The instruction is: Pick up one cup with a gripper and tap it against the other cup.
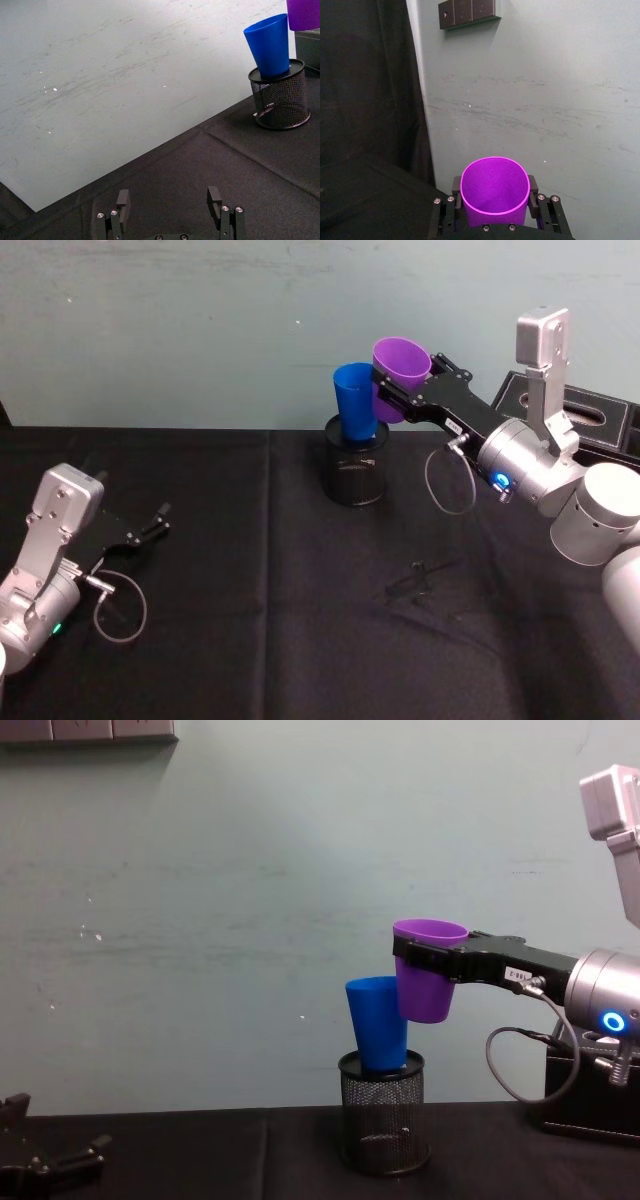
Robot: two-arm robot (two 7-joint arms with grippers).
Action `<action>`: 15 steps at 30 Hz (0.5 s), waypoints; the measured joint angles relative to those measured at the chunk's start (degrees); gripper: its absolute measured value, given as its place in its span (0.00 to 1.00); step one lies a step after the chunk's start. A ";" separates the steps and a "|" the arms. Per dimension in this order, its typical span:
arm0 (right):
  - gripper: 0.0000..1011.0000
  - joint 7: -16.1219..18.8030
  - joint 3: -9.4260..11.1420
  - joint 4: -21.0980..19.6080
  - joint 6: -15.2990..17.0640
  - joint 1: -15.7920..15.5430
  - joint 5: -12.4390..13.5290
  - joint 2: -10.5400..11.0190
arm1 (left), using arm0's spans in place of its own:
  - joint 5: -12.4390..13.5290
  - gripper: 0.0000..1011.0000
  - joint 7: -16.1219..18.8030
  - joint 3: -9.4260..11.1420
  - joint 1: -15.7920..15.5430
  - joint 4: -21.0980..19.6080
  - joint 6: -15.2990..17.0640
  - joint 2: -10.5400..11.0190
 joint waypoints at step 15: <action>0.73 -1.09 0.07 -3.69 1.25 -2.02 -0.40 1.16 | 0.00 1.00 0.00 0.00 0.00 0.00 0.00 0.00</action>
